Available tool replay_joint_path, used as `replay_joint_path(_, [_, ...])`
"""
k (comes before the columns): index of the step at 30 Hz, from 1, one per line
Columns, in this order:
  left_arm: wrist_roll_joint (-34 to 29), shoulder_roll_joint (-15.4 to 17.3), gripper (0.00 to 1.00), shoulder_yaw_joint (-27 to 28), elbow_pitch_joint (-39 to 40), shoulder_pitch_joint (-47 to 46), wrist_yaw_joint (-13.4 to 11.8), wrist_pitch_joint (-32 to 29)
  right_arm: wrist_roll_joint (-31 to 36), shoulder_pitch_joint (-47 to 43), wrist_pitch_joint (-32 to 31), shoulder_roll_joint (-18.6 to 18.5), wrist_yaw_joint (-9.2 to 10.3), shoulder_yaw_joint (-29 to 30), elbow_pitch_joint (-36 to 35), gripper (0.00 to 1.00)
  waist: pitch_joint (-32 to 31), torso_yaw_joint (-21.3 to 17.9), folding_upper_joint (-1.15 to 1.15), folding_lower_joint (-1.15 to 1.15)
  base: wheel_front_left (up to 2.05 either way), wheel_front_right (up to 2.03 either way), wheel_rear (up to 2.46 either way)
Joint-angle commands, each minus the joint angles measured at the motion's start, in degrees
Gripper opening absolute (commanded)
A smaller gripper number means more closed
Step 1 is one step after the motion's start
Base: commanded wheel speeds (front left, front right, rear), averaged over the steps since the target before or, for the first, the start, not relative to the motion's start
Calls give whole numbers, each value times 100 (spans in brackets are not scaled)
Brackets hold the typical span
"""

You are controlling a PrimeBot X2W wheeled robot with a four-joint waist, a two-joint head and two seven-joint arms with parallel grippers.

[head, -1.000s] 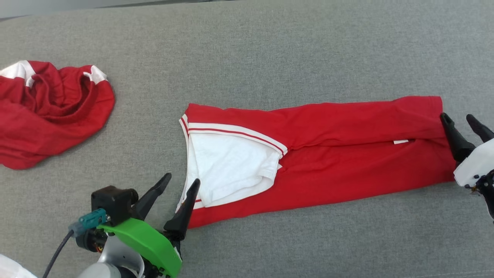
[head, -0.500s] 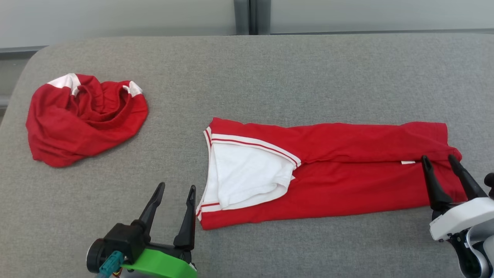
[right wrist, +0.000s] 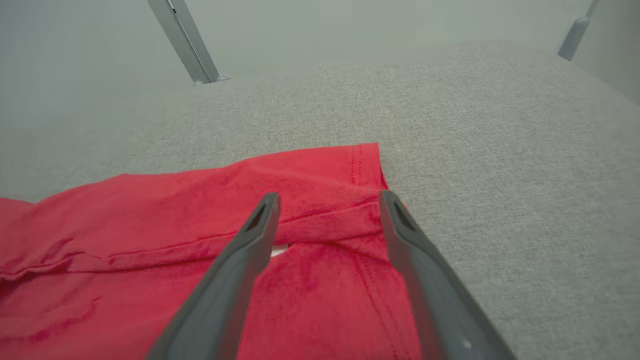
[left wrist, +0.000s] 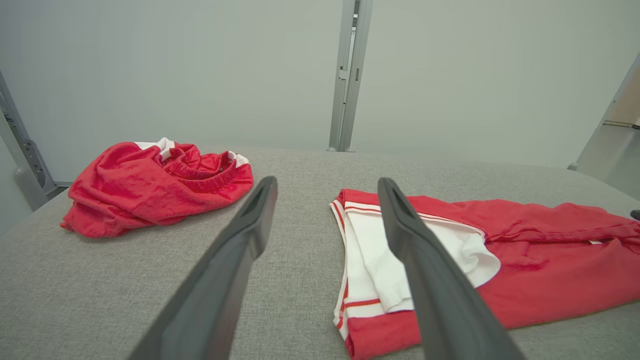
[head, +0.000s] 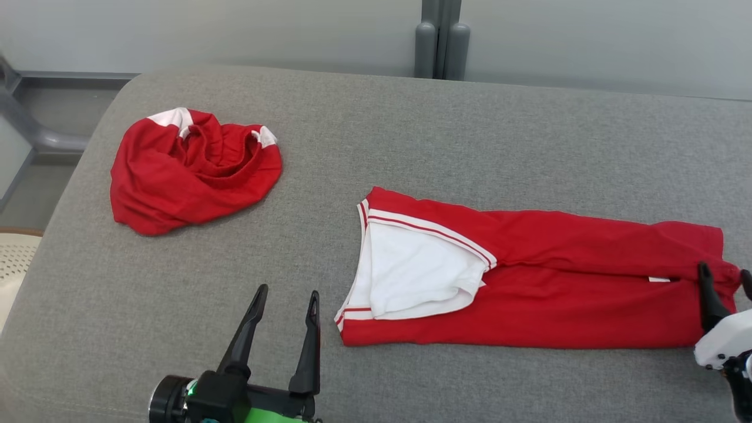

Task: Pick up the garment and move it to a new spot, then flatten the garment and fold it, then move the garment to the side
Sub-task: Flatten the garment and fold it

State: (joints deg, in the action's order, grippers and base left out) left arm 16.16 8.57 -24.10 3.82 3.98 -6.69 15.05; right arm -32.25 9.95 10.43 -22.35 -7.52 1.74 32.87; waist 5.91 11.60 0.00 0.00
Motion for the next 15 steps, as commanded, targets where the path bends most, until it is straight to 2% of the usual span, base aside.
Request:
replay_joint_path(1, [-162,-77,100,59,-3,59,83,13,50,111,-67,-62,7,132,174,100,62,91,0,0,0,0,0])
replay_joint_path(7, [-511,-324,100,159,-72,145,330,8,192,357,-517,-175,8,614,870,100,183,201,0,0,0,0,0])
replay_joint_path(15, [-790,-474,100,312,-108,57,524,9,-6,636,-1086,-172,8,630,1075,100,396,213,0,0,0,0,0])
